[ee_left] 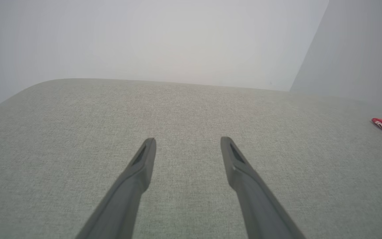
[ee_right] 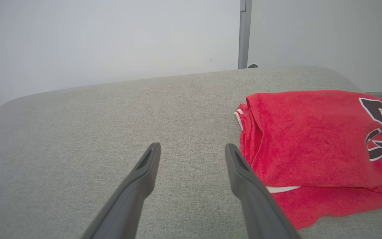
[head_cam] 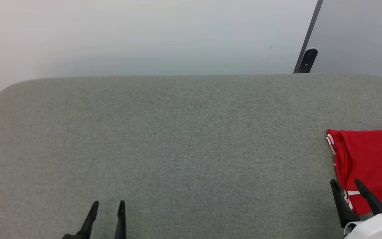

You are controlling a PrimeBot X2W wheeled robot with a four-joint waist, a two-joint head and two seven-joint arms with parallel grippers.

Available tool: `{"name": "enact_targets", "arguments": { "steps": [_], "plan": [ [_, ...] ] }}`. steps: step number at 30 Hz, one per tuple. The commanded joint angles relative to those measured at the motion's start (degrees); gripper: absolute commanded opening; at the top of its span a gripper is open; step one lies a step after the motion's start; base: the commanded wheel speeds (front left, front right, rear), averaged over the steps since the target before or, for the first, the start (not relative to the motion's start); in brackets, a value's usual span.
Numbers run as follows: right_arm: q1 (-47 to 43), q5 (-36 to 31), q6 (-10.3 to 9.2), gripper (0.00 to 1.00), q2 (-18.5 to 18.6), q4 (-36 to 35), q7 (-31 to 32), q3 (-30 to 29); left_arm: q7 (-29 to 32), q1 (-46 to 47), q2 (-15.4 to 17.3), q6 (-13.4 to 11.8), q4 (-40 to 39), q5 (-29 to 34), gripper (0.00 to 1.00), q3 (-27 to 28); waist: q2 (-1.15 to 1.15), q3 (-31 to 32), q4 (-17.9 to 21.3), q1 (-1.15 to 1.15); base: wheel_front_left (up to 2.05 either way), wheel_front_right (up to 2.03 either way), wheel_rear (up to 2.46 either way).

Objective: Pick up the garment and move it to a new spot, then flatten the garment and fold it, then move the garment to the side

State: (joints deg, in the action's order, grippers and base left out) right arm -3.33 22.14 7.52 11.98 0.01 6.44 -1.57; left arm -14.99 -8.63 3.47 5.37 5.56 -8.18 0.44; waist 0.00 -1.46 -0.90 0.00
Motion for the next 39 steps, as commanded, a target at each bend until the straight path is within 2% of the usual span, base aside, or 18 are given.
{"name": "enact_targets", "arguments": {
  "steps": [1, 23, 24, 28, 39],
  "plan": [
    [-0.71, -0.5, -0.07, 1.0, -0.43, -0.59, 0.19, -0.22, -0.22, -0.52, -0.14, -0.27, -0.43, -0.43, 1.0, -0.08, 0.0, -0.18, -0.06, 0.0, 0.0, 0.0, 0.0],
    [-1.3, -1.32, -0.07, 1.0, -0.88, -2.8, 2.18, 1.1, -0.22, -0.38, 0.04, -0.79, -1.14, 0.27, 1.0, -0.78, 0.0, 0.55, -0.3, 0.0, 0.0, 0.0, 0.0],
    [-1.06, -1.15, 0.0, 0.0, -0.93, -2.56, 2.16, 1.04, 0.0, -0.61, 0.0, -0.42, -1.04, 0.5, 0.0, -0.8, 0.0, 0.55, -0.3, 0.0, 0.0, 0.0, 0.0],
    [-1.18, -0.97, 0.0, 0.0, -1.73, -0.25, 2.17, 1.36, 0.4, -1.14, -0.24, -0.35, 1.13, 0.41, 0.0, -0.91, 0.0, 0.56, -0.3, 0.0, 0.0, 0.0, 0.0],
    [0.53, 9.6, -0.01, 0.0, -2.81, 1.84, 1.91, 0.33, 3.53, 1.34, -0.28, 0.03, 2.24, -12.18, 0.0, 0.14, 0.0, 0.62, -0.19, 0.0, 0.0, 0.0, 0.0]
  ]
}}
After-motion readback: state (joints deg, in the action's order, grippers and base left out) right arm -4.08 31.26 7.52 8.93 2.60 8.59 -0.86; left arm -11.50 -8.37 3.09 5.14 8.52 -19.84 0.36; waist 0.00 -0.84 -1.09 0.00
